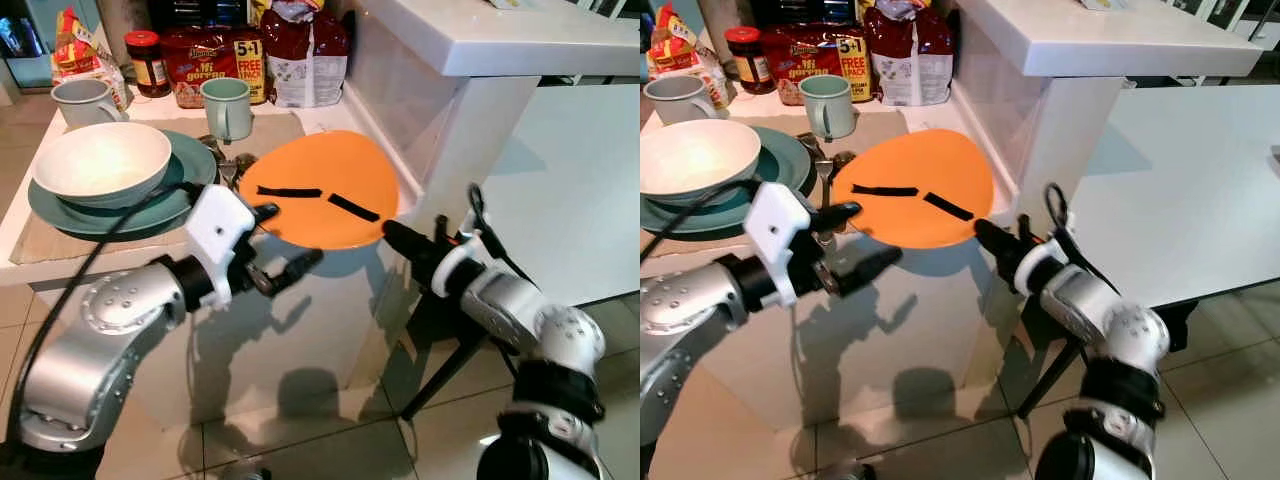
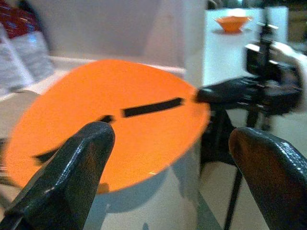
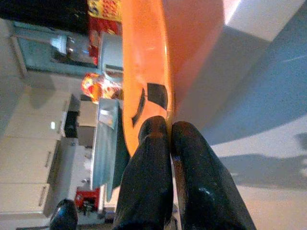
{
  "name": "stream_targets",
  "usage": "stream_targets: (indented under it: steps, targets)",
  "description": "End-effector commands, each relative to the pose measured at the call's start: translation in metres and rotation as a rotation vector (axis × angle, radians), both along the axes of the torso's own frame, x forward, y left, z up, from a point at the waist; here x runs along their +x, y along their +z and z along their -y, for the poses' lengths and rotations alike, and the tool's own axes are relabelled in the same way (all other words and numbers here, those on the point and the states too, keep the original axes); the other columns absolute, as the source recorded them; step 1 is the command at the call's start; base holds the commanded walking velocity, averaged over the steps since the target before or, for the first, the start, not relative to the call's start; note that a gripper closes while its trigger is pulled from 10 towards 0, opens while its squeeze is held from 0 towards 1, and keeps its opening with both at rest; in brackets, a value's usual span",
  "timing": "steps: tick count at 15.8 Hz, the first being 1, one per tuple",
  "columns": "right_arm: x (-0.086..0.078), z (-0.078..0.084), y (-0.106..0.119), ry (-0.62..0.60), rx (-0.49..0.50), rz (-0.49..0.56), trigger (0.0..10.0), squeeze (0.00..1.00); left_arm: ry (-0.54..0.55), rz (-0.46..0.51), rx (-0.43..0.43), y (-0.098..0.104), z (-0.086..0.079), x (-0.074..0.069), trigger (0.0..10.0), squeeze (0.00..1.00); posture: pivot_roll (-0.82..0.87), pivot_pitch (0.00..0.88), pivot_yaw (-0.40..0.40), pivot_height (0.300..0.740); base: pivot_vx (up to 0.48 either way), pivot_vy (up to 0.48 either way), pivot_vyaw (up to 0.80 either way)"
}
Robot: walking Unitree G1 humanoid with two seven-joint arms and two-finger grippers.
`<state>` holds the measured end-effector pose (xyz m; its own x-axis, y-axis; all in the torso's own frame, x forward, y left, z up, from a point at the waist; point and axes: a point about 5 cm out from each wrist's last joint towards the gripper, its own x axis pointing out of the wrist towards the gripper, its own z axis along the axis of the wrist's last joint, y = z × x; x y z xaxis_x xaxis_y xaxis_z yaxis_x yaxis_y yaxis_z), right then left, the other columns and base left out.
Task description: Setting the table
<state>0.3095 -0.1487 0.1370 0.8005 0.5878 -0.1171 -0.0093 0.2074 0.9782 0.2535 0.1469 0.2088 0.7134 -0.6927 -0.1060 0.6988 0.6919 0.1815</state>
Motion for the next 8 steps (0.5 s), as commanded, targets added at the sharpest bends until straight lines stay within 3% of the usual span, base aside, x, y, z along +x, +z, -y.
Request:
stream_targets:
  steps: [1, 5, 6, 8]
  targets:
    - [0.0, 0.009, 0.018, -0.024, 0.034, 0.109, 0.0, 0.0, 0.014, 0.026, -0.024, 0.007, -0.001, 0.002, 10.0, 0.0, 0.08, 0.0, -0.064, 0.74, 0.0, 0.0, 0.0]
    - [-0.007, 0.017, 0.022, -0.061, 0.07, 0.158, 0.0, 0.0, 0.046, 0.047, -0.041, 0.011, -0.004, 0.008, 10.0, 0.0, 0.07, 0.0, -0.056, 0.74, 0.0, 0.0, 0.0]
    - [-0.012, 0.017, 0.029, -0.052, 0.084, 0.227, 0.0, 0.0, 0.054, 0.05, -0.049, 0.012, -0.005, 0.008, 10.0, 0.0, 0.07, 0.0, -0.056, 0.74, 0.0, 0.0, 0.0]
    - [-0.013, 0.019, 0.032, -0.067, 0.091, 0.256, 0.0, 0.0, 0.078, 0.053, -0.061, 0.012, -0.008, 0.009, 10.0, 0.0, 0.07, 0.0, -0.056, 0.74, 0.0, 0.0, 0.0]
